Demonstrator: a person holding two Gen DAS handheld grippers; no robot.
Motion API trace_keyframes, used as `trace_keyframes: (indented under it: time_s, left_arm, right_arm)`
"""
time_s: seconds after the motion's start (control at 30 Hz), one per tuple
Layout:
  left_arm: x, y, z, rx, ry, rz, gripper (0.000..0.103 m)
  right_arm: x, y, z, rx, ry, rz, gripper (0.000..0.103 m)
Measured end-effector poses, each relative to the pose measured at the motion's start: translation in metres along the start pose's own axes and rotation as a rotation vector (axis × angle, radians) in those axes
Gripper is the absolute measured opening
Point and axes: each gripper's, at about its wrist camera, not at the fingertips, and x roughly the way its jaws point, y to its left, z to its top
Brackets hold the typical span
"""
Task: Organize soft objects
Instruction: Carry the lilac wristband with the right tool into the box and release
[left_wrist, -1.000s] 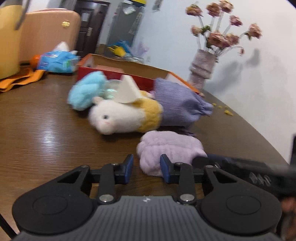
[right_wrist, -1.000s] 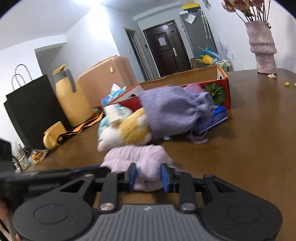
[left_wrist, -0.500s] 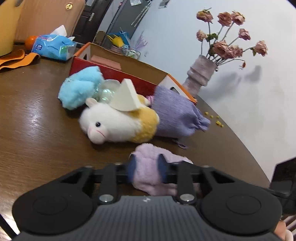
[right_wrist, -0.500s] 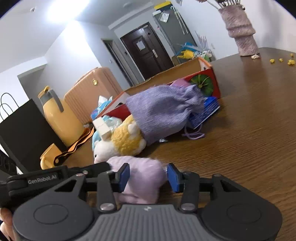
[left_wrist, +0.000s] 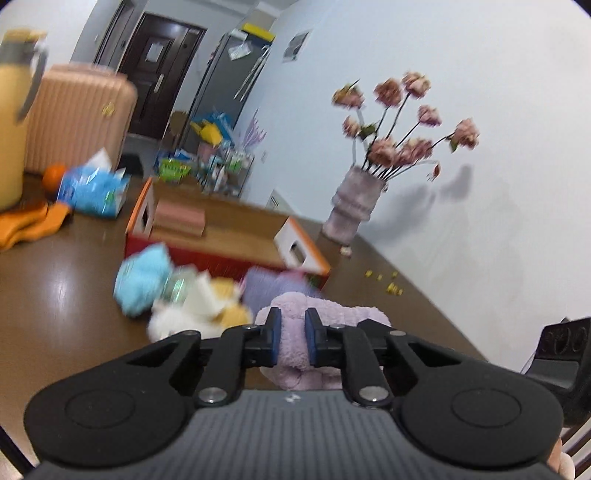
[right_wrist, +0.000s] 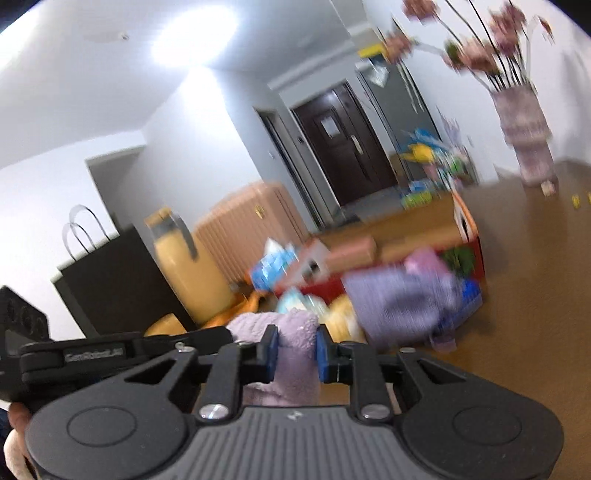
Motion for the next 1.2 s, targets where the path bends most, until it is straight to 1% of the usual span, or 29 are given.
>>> trace_keyframes:
  time_s: [0.07,0.17,0.23,0.33,0.4,0.5,0.53,0.57,0.63,0.7,0.77,0.8,0.87,0.9,0.97,1.0,1.07,1.13,1.17,1.2]
  left_arm:
    - [0.002,-0.012,0.019,0.027,-0.023,-0.024,0.014]
    - [0.019,-0.023,0.042,0.082,-0.053,-0.032,0.014]
    - [0.039,-0.023,0.060,0.112,-0.047,-0.028,0.014]
    - [0.075,-0.016,0.086,0.137,-0.025,-0.022,0.011]
    - [0.106,-0.005,0.108,0.142,-0.003,-0.013,0.010]
    - [0.156,0.016,0.135,0.125,0.045,-0.001,0.010]
    - [0.175,0.024,0.144,0.124,0.063,-0.004,0.010]
    - [0.194,0.033,0.152,0.096,0.073,0.012,0.010]
    - [0.234,0.050,0.166,0.068,0.102,-0.001,0.010]
    - [0.267,0.066,0.172,0.055,0.119,0.007,0.010]
    - [0.300,0.083,0.178,0.070,0.114,0.046,0.010]
    - [0.316,0.092,0.180,0.063,0.123,0.062,0.010]
    - [0.344,0.109,0.182,0.062,0.149,0.089,0.010]
    - [0.354,0.115,0.181,0.068,0.161,0.114,0.010]
    - [0.374,0.127,0.176,0.090,0.203,0.190,0.010]
    - [0.381,0.134,0.174,0.093,0.224,0.226,0.010]
    - [0.388,0.144,0.170,0.089,0.249,0.266,0.012]
    - [0.391,0.151,0.166,0.102,0.275,0.311,0.013]
    - [0.390,0.151,0.165,0.116,0.284,0.325,0.016]
    - [0.387,0.151,0.164,0.130,0.289,0.335,0.026]
  right_arm:
    - [-0.007,0.001,0.016,-0.019,-0.031,0.004,0.020]
    - [0.001,-0.008,0.044,-0.015,-0.039,-0.009,0.020]
    - [0.014,-0.015,0.064,-0.029,-0.041,-0.025,0.020]
    - [0.043,-0.030,0.099,-0.042,-0.040,-0.032,0.020]
    - [0.075,-0.044,0.125,-0.051,-0.013,-0.036,0.020]
    - [0.132,-0.069,0.158,-0.049,0.054,-0.038,0.020]
    - [0.149,-0.076,0.166,-0.047,0.071,-0.043,0.020]
    - [0.172,-0.087,0.175,-0.043,0.097,-0.048,0.020]
    - [0.213,-0.105,0.185,-0.042,0.139,-0.059,0.020]
    - [0.253,-0.124,0.190,-0.035,0.177,-0.079,0.019]
    - [0.293,-0.141,0.191,-0.060,0.199,-0.123,0.019]
    - [0.313,-0.150,0.191,-0.070,0.212,-0.151,0.019]
    - [0.352,-0.171,0.186,-0.051,0.255,-0.184,0.019]
    - [0.371,-0.181,0.181,-0.044,0.280,-0.214,0.019]
    - [0.397,-0.199,0.173,-0.011,0.330,-0.247,0.019]
    - [0.407,-0.206,0.169,0.009,0.351,-0.268,0.020]
    - [0.417,-0.215,0.164,0.028,0.390,-0.318,0.032]
    - [0.422,-0.218,0.161,0.020,0.423,-0.341,0.032]
    - [0.420,-0.217,0.160,0.013,0.425,-0.346,0.036]
    - [0.418,-0.215,0.162,0.006,0.423,-0.350,0.038]
